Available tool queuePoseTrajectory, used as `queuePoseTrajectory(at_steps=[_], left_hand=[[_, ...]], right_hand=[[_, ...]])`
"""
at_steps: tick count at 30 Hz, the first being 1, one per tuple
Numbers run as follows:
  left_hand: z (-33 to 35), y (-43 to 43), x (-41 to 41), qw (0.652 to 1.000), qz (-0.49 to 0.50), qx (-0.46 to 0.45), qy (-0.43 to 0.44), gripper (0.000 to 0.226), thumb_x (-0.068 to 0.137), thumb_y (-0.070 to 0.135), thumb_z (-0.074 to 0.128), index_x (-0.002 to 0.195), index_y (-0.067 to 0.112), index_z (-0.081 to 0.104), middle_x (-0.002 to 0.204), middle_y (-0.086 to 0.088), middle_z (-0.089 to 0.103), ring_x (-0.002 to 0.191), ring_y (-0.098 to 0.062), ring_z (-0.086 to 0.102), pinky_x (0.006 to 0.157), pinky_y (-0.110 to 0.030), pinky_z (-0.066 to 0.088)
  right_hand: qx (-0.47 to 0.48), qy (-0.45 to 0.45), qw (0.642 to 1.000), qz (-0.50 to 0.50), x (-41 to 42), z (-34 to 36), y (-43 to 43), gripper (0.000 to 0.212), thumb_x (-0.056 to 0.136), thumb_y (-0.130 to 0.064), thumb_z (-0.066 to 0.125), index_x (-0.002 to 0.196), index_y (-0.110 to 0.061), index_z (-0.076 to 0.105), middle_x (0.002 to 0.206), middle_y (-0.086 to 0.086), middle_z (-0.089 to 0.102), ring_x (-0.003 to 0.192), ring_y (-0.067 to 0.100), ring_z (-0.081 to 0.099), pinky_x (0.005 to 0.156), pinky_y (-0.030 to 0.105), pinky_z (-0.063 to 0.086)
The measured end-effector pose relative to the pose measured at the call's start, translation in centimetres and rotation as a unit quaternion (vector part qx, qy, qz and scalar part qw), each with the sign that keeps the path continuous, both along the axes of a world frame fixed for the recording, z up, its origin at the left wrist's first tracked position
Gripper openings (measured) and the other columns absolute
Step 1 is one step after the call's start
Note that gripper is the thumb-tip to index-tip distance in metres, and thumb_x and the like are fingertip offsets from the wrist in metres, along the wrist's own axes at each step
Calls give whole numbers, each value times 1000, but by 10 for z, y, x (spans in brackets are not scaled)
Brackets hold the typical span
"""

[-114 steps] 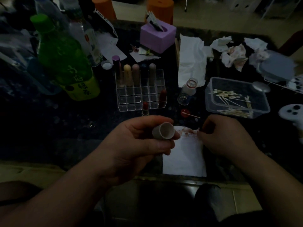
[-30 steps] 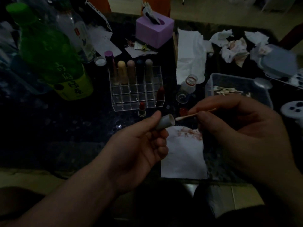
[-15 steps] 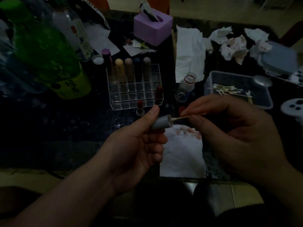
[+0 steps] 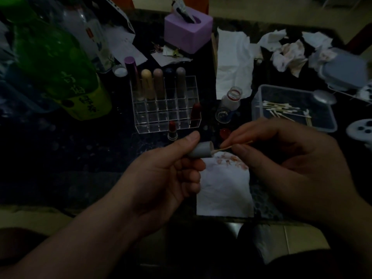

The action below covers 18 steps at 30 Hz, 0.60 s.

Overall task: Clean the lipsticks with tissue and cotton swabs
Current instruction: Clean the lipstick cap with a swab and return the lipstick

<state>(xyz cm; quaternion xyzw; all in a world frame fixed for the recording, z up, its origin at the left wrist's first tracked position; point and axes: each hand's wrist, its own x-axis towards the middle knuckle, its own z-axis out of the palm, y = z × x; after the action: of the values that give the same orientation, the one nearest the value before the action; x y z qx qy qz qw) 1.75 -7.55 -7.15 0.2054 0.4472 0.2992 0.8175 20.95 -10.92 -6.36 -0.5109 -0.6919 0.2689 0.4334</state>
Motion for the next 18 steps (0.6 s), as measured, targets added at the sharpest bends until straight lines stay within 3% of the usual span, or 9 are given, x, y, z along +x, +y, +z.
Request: queuePoseTrajectory(at_steps=[18], left_hand=[[-2,1,1,1000,-15,-11,-17,27,76,30,68,88,5,69,62,-4,56,46,-8,48,41,-20,41]], right_hand=[[36,-23,999,16,4,-4,1,11,88,-3,72,93,-13,69,93,1,72,87,20,70,73,41,54]])
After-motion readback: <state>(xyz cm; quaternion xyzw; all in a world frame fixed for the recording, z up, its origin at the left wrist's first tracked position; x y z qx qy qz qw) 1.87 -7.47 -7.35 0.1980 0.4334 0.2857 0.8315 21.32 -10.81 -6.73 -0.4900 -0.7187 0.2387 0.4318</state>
